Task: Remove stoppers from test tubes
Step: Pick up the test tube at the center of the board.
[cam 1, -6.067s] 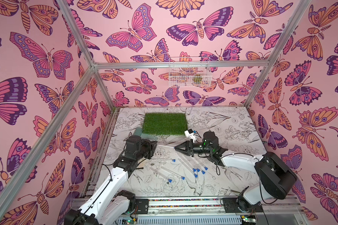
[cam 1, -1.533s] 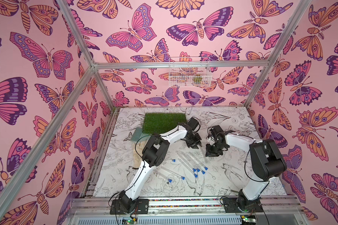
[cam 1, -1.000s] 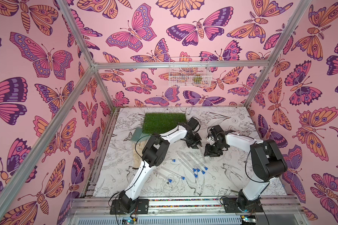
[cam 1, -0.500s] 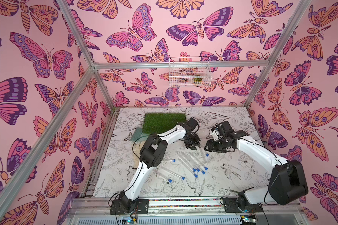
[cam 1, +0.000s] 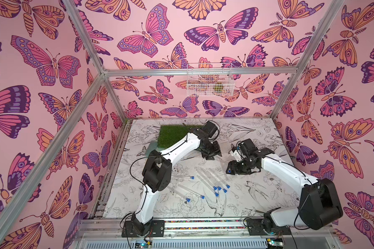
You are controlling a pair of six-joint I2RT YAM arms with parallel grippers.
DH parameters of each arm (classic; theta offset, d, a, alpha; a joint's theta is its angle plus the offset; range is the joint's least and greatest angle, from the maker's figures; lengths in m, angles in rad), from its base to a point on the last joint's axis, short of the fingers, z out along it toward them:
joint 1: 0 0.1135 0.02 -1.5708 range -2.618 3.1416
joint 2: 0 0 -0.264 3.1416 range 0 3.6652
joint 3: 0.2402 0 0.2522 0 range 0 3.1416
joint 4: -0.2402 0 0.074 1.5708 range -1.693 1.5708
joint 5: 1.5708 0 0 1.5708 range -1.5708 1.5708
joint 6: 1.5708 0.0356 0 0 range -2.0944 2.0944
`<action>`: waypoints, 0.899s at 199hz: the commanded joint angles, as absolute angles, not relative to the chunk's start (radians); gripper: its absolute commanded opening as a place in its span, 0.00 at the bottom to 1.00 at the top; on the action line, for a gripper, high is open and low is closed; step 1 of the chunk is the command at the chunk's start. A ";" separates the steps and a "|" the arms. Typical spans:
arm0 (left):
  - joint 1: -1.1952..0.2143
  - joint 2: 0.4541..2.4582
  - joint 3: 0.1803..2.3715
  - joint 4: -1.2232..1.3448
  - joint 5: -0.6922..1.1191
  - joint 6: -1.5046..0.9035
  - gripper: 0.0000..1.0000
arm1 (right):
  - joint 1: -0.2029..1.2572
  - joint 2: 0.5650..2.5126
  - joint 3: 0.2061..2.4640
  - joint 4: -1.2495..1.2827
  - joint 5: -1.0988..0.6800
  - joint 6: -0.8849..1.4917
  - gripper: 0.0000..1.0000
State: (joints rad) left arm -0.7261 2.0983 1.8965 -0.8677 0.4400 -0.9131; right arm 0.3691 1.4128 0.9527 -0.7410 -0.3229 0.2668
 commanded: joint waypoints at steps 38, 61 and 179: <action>-0.663 1.813 1.558 -0.822 0.399 -0.818 0.51 | 0.577 1.507 1.068 -0.847 -0.248 0.170 0.52; -0.598 1.716 1.390 -0.747 0.462 -0.818 0.51 | 0.627 1.617 1.109 -0.866 -0.196 0.170 0.45; -0.509 1.545 1.180 -0.710 0.504 -0.793 0.51 | 0.630 1.789 1.174 -0.831 -0.075 0.122 0.37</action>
